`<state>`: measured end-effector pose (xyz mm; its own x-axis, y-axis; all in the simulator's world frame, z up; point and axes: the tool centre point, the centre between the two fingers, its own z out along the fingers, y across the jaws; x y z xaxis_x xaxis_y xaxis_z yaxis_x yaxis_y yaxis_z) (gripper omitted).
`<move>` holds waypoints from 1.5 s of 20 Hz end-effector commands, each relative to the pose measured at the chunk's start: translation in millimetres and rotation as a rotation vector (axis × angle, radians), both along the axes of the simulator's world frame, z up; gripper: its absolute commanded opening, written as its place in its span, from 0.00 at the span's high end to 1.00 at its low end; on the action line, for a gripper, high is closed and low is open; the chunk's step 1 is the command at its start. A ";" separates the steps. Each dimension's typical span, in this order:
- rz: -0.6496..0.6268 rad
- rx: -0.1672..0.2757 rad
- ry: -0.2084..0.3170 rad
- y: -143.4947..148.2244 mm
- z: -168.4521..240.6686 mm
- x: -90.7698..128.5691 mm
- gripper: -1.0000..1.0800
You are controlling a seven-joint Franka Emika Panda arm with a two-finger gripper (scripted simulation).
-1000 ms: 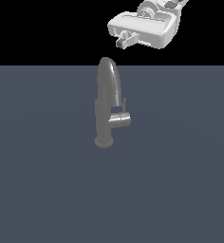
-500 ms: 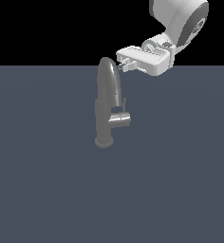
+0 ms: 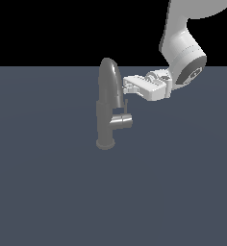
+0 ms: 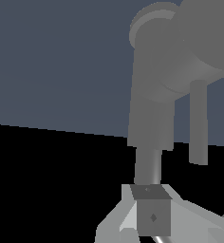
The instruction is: Turn on the faucet by rotating a designated handle.
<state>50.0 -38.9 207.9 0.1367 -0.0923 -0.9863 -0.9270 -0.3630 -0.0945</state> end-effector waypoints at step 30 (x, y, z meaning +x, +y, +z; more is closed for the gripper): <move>-0.106 0.100 0.133 0.5 -43.7 -13.9 1.00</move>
<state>39.7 -37.5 163.4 -0.0011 -0.0004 -1.0000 -0.9661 -0.2580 0.0012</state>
